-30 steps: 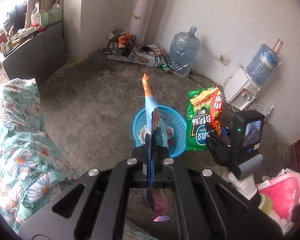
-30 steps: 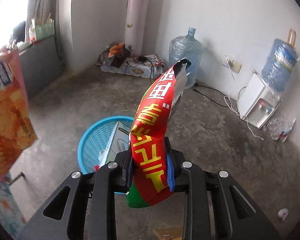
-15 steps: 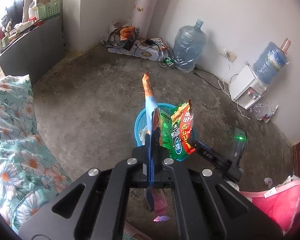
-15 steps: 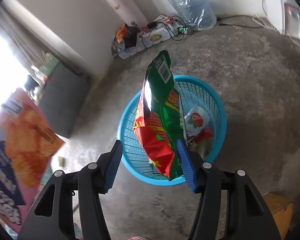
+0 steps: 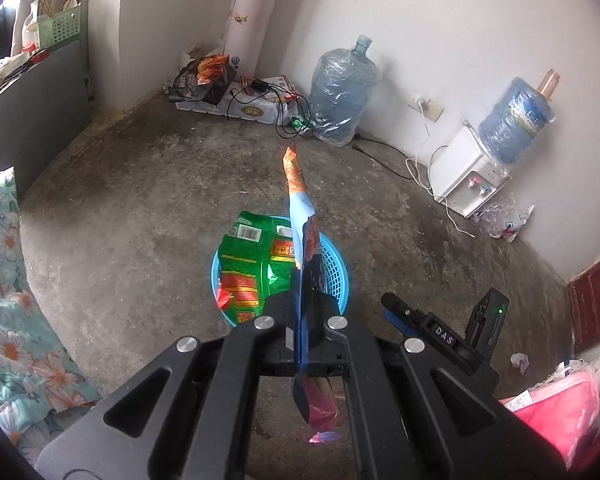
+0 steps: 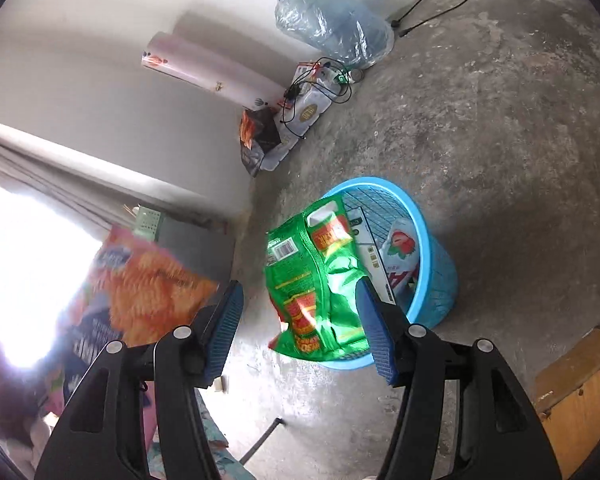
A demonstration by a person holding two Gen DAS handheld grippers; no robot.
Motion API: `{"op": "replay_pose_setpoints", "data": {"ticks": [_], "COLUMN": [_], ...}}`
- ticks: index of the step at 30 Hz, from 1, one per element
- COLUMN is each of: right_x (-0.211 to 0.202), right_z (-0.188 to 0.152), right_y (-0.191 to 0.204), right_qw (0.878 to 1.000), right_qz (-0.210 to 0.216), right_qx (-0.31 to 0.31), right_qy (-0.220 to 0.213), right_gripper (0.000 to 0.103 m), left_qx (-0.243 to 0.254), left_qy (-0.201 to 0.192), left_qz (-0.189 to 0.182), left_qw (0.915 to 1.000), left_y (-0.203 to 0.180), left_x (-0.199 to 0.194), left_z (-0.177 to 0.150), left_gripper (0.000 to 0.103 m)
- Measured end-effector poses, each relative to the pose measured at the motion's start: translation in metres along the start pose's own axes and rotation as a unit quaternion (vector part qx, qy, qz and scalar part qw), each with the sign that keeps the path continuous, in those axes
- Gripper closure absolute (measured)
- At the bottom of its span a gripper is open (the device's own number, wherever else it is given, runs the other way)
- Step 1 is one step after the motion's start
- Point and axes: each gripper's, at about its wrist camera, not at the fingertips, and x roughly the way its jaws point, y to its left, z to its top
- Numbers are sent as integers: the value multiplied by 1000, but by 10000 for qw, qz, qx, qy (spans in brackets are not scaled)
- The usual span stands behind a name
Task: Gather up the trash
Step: 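Open the left tool to drop the pink bag into the basket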
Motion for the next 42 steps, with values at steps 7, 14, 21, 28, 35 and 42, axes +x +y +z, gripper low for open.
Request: {"op": "replay_pose_setpoints", "data": {"ticks": [7, 14, 21, 28, 35, 42], "right_x": [-9, 2, 13, 6, -51, 59], "right_z": [1, -7, -12, -31, -106, -172], "right_y": [-12, -15, -13, -51, -23, -10], "right_qw": [9999, 9993, 9982, 9940, 9901, 9201], "right_qz": [-22, -235, -400, -837, -1344, -2602], "right_qx": [136, 26, -162, 541, 75, -1201], "right_qy": [61, 278, 423, 452, 409, 2671], "right_gripper": [46, 46, 46, 46, 46, 61], "left_qx": [-464, -1638, -1327, -877, -371, -673], "left_qy": [244, 1200, 557, 99, -216, -470], "left_qz": [-245, 337, 206, -207, -213, -144], "left_qw": [9983, 9786, 9894, 9959, 9989, 9965], "left_y": [0, 59, 65, 62, 62, 89], "left_x": [84, 137, 65, -36, -127, -204], "left_z": [10, -22, -6, -3, -50, -94], "left_gripper": [98, 50, 49, 48, 48, 47]}}
